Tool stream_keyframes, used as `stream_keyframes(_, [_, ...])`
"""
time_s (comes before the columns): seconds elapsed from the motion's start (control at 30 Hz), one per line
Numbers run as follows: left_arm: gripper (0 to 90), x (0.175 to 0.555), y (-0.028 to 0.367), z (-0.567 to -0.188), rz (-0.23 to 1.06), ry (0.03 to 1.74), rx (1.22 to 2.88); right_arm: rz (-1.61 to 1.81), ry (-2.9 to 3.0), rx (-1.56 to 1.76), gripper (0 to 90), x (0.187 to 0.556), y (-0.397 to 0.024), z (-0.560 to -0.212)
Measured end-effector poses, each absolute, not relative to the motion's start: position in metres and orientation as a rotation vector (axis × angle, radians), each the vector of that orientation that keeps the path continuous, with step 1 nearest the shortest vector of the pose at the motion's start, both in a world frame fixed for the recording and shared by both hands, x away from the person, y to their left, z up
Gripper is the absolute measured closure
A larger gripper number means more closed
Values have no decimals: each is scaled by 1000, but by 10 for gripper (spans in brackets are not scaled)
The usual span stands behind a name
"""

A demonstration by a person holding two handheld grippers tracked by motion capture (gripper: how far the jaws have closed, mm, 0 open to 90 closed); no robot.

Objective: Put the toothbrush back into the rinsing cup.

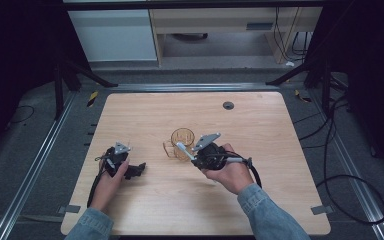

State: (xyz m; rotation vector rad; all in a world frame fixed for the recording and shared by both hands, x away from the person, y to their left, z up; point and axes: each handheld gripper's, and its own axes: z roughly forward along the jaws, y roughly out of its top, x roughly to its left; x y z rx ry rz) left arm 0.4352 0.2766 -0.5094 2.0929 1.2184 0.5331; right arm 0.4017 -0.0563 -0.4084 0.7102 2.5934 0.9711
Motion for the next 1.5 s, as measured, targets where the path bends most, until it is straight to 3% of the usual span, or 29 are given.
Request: stream_keyframes(1.5, [0, 436, 277, -509, 534, 1213, 2095, 1250, 2389, 639, 792, 391, 4, -411])
